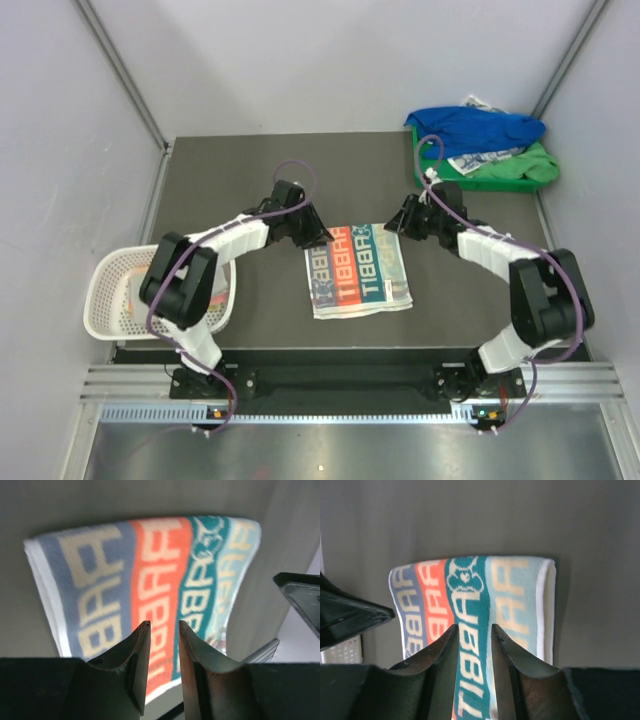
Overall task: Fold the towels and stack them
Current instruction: Fold the towel
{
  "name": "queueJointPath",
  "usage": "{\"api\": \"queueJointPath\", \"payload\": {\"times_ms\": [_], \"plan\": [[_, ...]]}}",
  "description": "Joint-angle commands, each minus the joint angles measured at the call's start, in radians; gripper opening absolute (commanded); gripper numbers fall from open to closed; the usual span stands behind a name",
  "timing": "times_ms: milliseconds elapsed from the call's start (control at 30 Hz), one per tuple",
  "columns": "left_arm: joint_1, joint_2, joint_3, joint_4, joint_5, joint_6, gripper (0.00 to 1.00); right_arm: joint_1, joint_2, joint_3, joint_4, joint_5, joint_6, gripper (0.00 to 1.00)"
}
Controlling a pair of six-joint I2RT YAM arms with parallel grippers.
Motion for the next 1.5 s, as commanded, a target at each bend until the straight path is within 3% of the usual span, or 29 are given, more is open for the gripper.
{"api": "queueJointPath", "payload": {"times_ms": [0,200,433,1067,1300,1467], "plan": [[0.042,0.1,0.076,0.064,0.036,0.04,0.34,0.011,0.12,0.112,0.099,-0.051,0.015,0.32],[0.091,0.2,0.114,0.054,0.061,0.068,0.33,0.012,0.292,0.183,0.139,-0.084,0.031,0.3],[0.109,0.226,0.105,0.012,0.047,0.12,0.34,-0.021,0.399,0.189,0.124,-0.006,-0.003,0.24],[0.164,0.3,0.303,-0.199,-0.019,0.235,0.37,-0.078,0.238,0.122,0.05,0.08,-0.063,0.26],[0.164,0.228,0.263,-0.217,-0.083,0.247,0.48,-0.078,0.165,0.151,-0.002,0.138,-0.123,0.34],[0.164,0.232,0.246,-0.2,-0.053,0.253,0.53,-0.074,0.206,0.198,-0.031,0.143,-0.169,0.38]]}}
